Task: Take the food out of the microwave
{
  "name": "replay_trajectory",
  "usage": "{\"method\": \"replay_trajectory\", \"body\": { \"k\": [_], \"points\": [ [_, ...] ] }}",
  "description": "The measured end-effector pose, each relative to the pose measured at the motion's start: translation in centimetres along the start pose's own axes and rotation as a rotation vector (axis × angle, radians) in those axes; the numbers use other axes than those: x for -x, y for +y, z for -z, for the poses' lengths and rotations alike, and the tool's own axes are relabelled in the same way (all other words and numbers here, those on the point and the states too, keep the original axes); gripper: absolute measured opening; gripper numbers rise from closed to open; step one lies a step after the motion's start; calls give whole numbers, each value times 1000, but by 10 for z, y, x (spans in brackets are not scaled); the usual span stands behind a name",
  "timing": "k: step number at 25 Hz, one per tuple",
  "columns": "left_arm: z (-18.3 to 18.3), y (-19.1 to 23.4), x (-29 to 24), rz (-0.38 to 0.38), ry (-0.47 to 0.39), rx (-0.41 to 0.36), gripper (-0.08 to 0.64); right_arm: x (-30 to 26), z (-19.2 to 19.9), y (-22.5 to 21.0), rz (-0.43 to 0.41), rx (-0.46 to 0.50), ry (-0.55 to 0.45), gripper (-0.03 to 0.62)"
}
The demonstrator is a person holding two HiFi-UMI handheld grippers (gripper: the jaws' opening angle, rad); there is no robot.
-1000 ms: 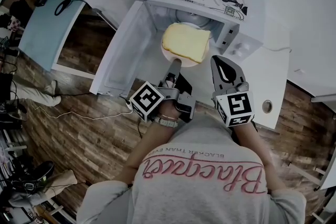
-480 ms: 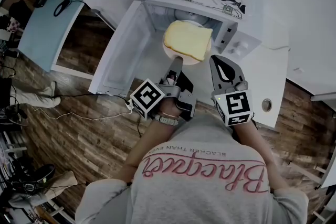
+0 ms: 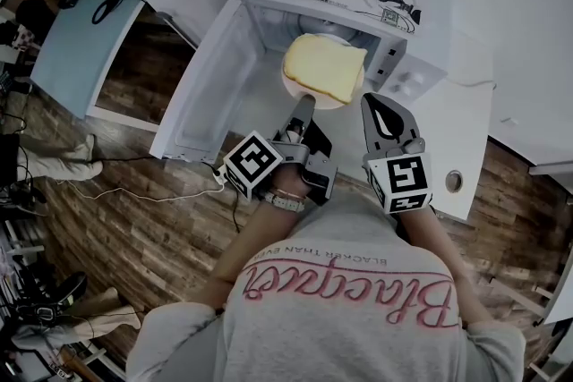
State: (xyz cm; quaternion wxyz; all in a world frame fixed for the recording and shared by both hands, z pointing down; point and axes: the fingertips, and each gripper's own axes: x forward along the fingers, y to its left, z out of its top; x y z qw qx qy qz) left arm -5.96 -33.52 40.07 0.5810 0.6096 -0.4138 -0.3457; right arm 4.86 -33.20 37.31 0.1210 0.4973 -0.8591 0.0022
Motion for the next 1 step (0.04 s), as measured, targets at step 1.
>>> {"method": "replay_trajectory", "body": {
  "k": [1],
  "points": [
    [0,0,-1,-1,0,0,18,-1,0,-1,2,-1,0,9]
  ]
}}
